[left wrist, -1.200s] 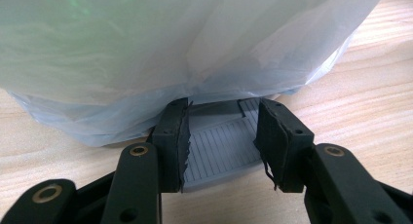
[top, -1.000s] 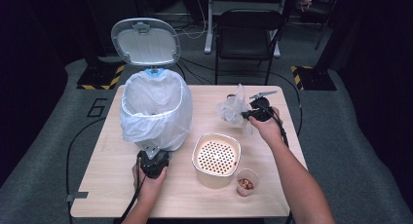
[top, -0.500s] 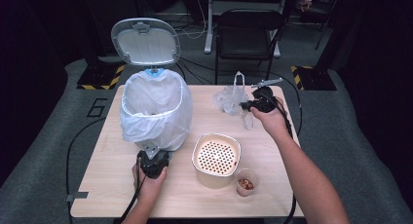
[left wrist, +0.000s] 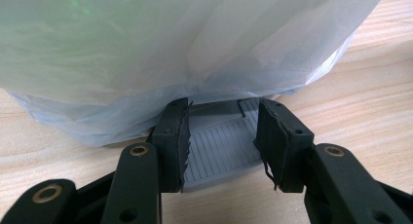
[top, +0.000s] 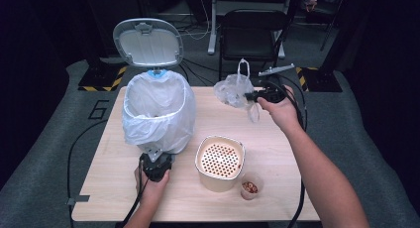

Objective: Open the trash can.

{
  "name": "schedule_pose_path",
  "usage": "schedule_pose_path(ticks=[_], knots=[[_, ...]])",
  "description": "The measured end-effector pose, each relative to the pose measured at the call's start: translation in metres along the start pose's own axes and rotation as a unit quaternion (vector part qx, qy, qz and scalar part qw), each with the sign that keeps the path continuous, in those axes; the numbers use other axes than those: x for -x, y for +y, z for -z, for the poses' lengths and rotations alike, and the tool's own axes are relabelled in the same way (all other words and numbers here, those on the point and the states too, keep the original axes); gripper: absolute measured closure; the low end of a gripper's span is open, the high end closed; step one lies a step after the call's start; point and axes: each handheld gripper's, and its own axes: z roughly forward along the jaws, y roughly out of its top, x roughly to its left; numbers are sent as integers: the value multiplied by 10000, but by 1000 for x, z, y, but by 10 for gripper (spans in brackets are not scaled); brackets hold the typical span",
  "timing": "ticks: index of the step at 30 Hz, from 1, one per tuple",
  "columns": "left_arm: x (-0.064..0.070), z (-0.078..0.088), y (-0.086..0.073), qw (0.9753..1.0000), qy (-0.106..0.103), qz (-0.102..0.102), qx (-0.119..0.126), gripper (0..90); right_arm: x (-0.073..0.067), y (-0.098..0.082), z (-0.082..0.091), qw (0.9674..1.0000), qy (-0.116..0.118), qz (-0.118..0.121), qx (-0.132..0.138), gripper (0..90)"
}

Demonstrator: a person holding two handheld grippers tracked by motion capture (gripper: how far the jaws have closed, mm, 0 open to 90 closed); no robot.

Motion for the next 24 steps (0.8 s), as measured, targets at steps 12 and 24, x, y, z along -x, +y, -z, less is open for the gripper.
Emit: schedule_pose_path(ticks=[12,24], knots=[[-1,0,0,10000,27,-15,-26,555,-14,23,19,9997,123,214,72,816],[1,-1,0,10000,20,70,47,555,-40,42,22,9981,336,513,96,816]])
